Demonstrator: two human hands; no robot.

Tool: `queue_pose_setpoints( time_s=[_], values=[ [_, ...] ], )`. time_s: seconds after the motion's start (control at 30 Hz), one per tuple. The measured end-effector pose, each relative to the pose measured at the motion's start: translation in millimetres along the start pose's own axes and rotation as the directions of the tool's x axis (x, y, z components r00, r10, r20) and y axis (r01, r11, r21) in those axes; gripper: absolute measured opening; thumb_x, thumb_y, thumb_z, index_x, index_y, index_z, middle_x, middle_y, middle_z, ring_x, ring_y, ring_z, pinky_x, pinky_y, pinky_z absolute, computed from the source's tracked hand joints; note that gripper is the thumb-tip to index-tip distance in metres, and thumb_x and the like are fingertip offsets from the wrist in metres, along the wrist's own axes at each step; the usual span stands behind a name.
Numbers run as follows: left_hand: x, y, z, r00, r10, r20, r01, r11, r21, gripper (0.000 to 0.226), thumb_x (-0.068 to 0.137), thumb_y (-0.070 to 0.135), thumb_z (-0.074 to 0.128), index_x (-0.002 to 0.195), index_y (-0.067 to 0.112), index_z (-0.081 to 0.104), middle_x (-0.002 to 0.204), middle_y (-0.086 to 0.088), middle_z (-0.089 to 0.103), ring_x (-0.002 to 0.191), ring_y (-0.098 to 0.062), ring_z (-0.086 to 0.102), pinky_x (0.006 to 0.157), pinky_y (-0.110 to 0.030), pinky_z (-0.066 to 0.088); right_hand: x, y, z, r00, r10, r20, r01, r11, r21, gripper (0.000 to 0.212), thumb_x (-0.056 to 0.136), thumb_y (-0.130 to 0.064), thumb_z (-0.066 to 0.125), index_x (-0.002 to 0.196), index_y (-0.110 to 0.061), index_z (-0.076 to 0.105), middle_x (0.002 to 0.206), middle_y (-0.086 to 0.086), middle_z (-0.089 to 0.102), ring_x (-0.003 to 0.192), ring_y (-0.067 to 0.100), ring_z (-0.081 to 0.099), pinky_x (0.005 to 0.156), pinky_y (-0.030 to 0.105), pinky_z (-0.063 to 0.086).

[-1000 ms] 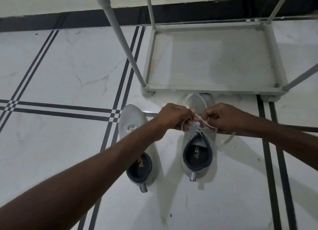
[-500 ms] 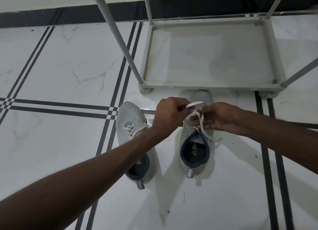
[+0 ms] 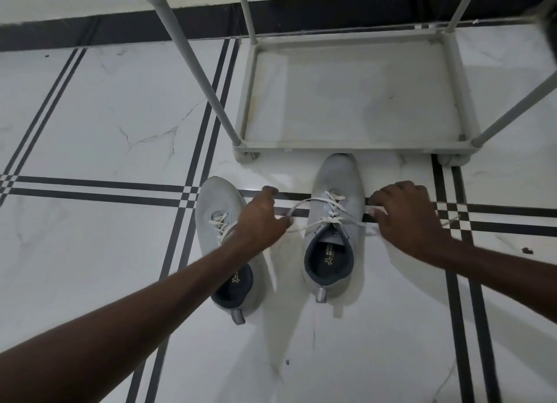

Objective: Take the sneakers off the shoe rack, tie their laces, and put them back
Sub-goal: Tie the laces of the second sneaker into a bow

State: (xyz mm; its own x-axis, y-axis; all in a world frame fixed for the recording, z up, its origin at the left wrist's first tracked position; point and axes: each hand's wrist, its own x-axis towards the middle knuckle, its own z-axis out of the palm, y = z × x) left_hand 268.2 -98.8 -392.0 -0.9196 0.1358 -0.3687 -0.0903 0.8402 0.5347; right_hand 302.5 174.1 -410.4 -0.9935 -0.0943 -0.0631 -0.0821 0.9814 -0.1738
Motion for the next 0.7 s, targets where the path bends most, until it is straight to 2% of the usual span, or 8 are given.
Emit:
queue_pose_setpoints(
  time_s=[0.07, 0.1, 0.17, 0.27, 0.43, 0.5, 0.6, 0.7],
  values=[
    [-5, 13, 2, 0.973, 0.213, -0.089, -0.214, 0.977, -0.006, 0.038, 0.083, 0.025, 0.075, 0.116, 0.012, 0.063, 0.109, -0.007, 0.069, 0.099, -0.022, 0.065, 0.086, -0.041, 0.054, -8, -16, 3, 0.988, -0.144, -0.059, 0.151, 0.979, 0.138, 0.014, 0.085, -0.019, 0.06, 0.093, -0.016, 0.07, 0.094, 0.002, 0.071, 0.083, 0.023, 0.054, 0.073, 0.035, 0.04],
    [-7, 20, 4, 0.969, 0.244, -0.033, -0.244, 0.969, -0.025, 0.029, 0.082, 0.026, 0.075, 0.107, 0.014, 0.068, 0.102, -0.003, 0.072, 0.094, -0.019, 0.066, 0.083, -0.039, 0.055, -11, -24, 1, 0.979, -0.186, -0.085, 0.201, 0.951, 0.237, 0.012, 0.086, -0.017, 0.061, 0.094, -0.015, 0.07, 0.093, 0.002, 0.07, 0.079, 0.02, 0.053, 0.07, 0.033, 0.04],
    [-8, 30, 10, 0.97, 0.187, 0.158, -0.191, 0.982, 0.011, 0.023, 0.079, 0.027, 0.078, 0.099, 0.016, 0.073, 0.094, -0.001, 0.076, 0.089, -0.018, 0.07, 0.081, -0.035, 0.055, -11, -36, 0, 0.977, -0.197, -0.084, 0.214, 0.89, 0.403, 0.011, 0.085, -0.01, 0.066, 0.094, -0.014, 0.071, 0.09, 0.002, 0.071, 0.069, 0.009, 0.052, 0.066, 0.027, 0.043],
    [-4, 31, 16, 0.976, 0.103, 0.191, -0.11, 0.994, 0.029, 0.018, 0.076, 0.023, 0.081, 0.091, 0.016, 0.075, 0.088, -0.005, 0.078, 0.082, -0.016, 0.069, 0.073, -0.026, 0.05, -4, -43, -1, 0.994, -0.093, 0.063, 0.047, 0.855, 0.516, 0.018, 0.079, -0.003, 0.07, 0.092, -0.016, 0.071, 0.083, -0.003, 0.071, 0.058, -0.006, 0.051, 0.058, 0.006, 0.037],
    [0, 31, 13, 0.979, 0.13, 0.156, -0.121, 0.99, -0.069, 0.005, 0.083, 0.018, 0.074, 0.084, 0.012, 0.074, 0.078, -0.004, 0.077, 0.06, -0.006, 0.062, 0.053, -0.005, 0.04, 5, -42, -6, 0.969, 0.031, 0.247, -0.177, 0.782, 0.597, 0.017, 0.078, -0.004, 0.073, 0.08, -0.02, 0.068, 0.065, -0.001, 0.07, 0.048, 0.005, 0.064, 0.051, 0.015, 0.05],
    [1, 31, 14, 0.977, 0.144, 0.158, -0.134, 0.989, -0.068, 0.004, 0.085, 0.017, 0.072, 0.085, 0.014, 0.072, 0.078, -0.003, 0.076, 0.063, -0.009, 0.066, 0.059, -0.012, 0.047, 5, -43, -9, 0.958, 0.046, 0.284, -0.221, 0.753, 0.62, 0.015, 0.079, -0.003, 0.071, 0.076, -0.017, 0.067, 0.064, 0.001, 0.07, 0.046, 0.009, 0.065, 0.048, 0.018, 0.051],
    [4, 29, 17, 0.97, 0.172, 0.174, -0.16, 0.984, -0.079, 0.006, 0.084, 0.018, 0.074, 0.085, 0.013, 0.071, 0.072, 0.0, 0.072, 0.067, -0.016, 0.07, 0.067, -0.025, 0.053, 4, -45, -11, 0.946, 0.06, 0.319, -0.271, 0.687, 0.675, 0.01, 0.081, -0.002, 0.069, 0.08, -0.011, 0.065, 0.063, 0.011, 0.071, 0.048, 0.027, 0.069, 0.046, 0.033, 0.057],
    [7, 29, 16, 0.969, 0.208, 0.136, -0.202, 0.978, -0.054, 0.006, 0.081, 0.017, 0.077, 0.082, 0.016, 0.071, 0.064, 0.004, 0.065, 0.06, -0.013, 0.06, 0.06, -0.024, 0.045, 6, -43, -13, 0.938, 0.057, 0.343, -0.292, 0.664, 0.689, 0.01, 0.081, 0.001, 0.071, 0.082, -0.008, 0.068, 0.057, 0.009, 0.071, 0.047, 0.022, 0.07, 0.048, 0.026, 0.057]
  ],
)
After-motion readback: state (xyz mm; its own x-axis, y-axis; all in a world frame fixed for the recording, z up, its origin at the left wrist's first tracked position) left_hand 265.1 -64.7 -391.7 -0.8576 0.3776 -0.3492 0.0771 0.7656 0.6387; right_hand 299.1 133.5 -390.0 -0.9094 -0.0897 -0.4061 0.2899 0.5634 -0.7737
